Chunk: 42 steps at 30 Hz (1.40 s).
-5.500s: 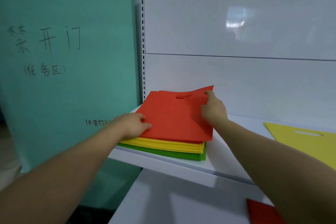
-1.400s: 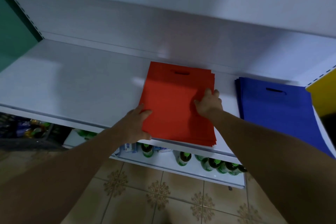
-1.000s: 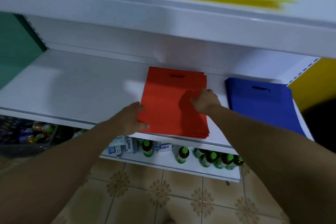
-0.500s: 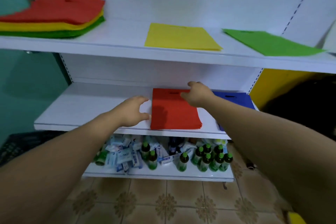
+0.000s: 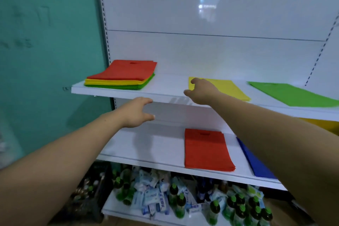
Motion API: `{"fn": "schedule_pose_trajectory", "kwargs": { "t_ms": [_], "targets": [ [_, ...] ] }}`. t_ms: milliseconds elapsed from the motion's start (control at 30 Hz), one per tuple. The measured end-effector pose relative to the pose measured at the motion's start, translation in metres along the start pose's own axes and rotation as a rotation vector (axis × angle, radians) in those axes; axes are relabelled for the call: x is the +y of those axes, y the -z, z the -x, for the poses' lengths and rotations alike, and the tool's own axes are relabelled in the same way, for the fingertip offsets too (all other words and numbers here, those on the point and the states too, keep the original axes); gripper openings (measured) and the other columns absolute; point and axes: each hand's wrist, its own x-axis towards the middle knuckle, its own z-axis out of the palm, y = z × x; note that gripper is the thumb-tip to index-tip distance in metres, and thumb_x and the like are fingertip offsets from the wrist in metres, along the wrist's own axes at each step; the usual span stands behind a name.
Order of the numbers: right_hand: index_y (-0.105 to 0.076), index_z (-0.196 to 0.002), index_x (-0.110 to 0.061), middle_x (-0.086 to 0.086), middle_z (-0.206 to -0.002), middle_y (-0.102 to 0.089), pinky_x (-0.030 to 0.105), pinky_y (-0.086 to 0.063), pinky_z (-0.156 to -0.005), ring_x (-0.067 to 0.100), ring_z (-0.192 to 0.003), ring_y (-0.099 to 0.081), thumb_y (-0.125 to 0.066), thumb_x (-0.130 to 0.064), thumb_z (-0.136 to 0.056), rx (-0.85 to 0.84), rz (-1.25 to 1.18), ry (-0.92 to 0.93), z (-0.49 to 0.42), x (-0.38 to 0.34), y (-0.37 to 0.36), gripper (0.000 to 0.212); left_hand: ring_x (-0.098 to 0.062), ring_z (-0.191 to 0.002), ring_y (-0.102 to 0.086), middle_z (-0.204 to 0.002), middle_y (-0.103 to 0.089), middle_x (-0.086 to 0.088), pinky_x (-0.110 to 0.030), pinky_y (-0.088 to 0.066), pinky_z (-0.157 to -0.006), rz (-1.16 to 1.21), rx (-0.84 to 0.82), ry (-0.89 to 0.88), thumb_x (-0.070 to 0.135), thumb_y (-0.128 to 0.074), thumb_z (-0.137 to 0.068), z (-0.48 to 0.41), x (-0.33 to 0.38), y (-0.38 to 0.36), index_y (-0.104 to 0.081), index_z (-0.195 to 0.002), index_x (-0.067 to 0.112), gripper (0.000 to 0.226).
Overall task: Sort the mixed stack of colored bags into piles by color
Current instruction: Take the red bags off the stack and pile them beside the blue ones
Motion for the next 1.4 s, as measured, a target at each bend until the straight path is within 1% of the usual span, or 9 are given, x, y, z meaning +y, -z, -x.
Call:
{"fn": "schedule_pose_trajectory", "kwargs": {
  "t_ms": [167, 567, 767, 967, 1067, 1133, 1200, 1300, 1400],
  "targets": [
    [-0.033, -0.145, -0.012, 0.012, -0.139, -0.046, 0.035, -0.038, -0.096, 0.028, -0.128, -0.042, -0.048, -0.043, -0.094, 0.012, -0.034, 0.054, -0.05, -0.033, -0.011, 0.062, -0.018, -0.136, -0.035, -0.152, -0.033, 0.002, -0.028, -0.027, -0.109, -0.026, 0.081, 0.044, 0.038, -0.065, -0.086, -0.019, -0.031, 0.027, -0.036, -0.144, 0.02, 0.068],
    [-0.038, -0.141, -0.008, 0.013, -0.138, -0.049, 0.036, -0.039, -0.1, 0.03, -0.126, -0.045, -0.047, -0.045, -0.095, -0.047, -0.089, 0.163, -0.223, -0.078, -0.068, 0.06, -0.019, -0.137, -0.034, -0.15, -0.037, -0.004, -0.029, -0.026, -0.112, -0.097, 0.191, 0.221, 0.038, -0.065, -0.086, -0.131, -0.132, 0.067, -0.038, -0.143, 0.016, 0.067],
    [-0.043, -0.134, -0.005, 0.015, -0.136, -0.051, 0.035, -0.038, -0.099, 0.032, -0.124, -0.047, -0.049, -0.043, -0.095, -0.108, -0.124, 0.14, -0.277, -0.093, -0.106, 0.055, -0.021, -0.128, -0.046, -0.144, -0.045, -0.005, -0.032, -0.036, -0.107, -0.046, 0.203, 0.316, 0.043, -0.062, -0.087, -0.169, -0.176, 0.075, -0.041, -0.141, 0.016, 0.064],
    [-0.044, -0.129, -0.003, 0.017, -0.131, -0.054, 0.035, -0.04, -0.095, 0.034, -0.12, -0.051, -0.053, -0.047, -0.092, -0.076, -0.193, 0.031, -0.315, -0.105, -0.129, 0.058, -0.023, -0.125, -0.048, -0.141, -0.048, -0.006, -0.034, -0.037, -0.106, -0.008, 0.205, 0.353, 0.046, -0.056, -0.09, -0.21, -0.215, 0.083, -0.045, -0.138, 0.014, 0.058],
    [-0.045, -0.128, -0.004, 0.015, -0.129, -0.055, 0.034, -0.041, -0.094, 0.032, -0.118, -0.052, -0.059, -0.049, -0.088, -0.057, -0.216, -0.021, -0.325, -0.11, -0.136, 0.061, -0.023, -0.129, -0.045, -0.145, -0.044, -0.005, -0.034, -0.034, -0.109, 0.022, 0.178, 0.351, 0.047, -0.052, -0.092, -0.225, -0.233, 0.084, -0.04, -0.142, 0.016, 0.061],
    [-0.046, -0.126, -0.005, 0.014, -0.127, -0.056, 0.033, -0.041, -0.092, 0.031, -0.117, -0.053, -0.065, -0.043, -0.086, -0.037, -0.225, -0.052, -0.329, -0.114, -0.136, 0.058, -0.022, -0.132, -0.042, -0.148, -0.04, -0.004, -0.032, -0.032, -0.11, 0.023, 0.094, 0.343, 0.049, -0.052, -0.091, -0.232, -0.241, 0.085, -0.036, -0.145, 0.017, 0.064],
    [-0.044, -0.127, -0.006, 0.014, -0.126, -0.056, 0.033, -0.042, -0.091, 0.031, -0.116, -0.053, -0.064, -0.03, -0.087, -0.001, -0.221, -0.069, -0.329, -0.118, -0.135, 0.051, -0.021, -0.131, -0.042, -0.147, -0.042, -0.002, -0.03, -0.031, -0.108, -0.016, -0.006, 0.343, 0.052, -0.053, -0.089, -0.237, -0.247, 0.087, -0.04, -0.142, 0.019, 0.064],
    [-0.04, -0.133, -0.008, 0.017, -0.125, -0.056, 0.035, -0.044, -0.089, 0.034, -0.114, -0.054, -0.051, -0.012, -0.09, 0.061, -0.174, -0.055, -0.327, -0.125, -0.13, 0.045, -0.02, -0.112, -0.054, -0.127, -0.058, -0.002, -0.029, -0.041, -0.098, -0.073, -0.023, 0.307, 0.057, -0.053, -0.087, -0.247, -0.253, 0.093, -0.059, -0.122, 0.022, 0.05],
    [-0.036, -0.139, -0.01, 0.017, -0.129, -0.053, 0.035, -0.04, -0.091, 0.034, -0.117, -0.051, -0.043, -0.006, -0.09, 0.156, -0.157, 0.005, -0.322, -0.131, -0.125, 0.05, -0.02, -0.099, -0.058, -0.112, -0.064, -0.003, -0.03, -0.046, -0.088, -0.089, 0.0, 0.268, 0.054, -0.061, -0.084, -0.255, -0.258, 0.096, -0.063, -0.108, 0.02, 0.042]
  ]
}}
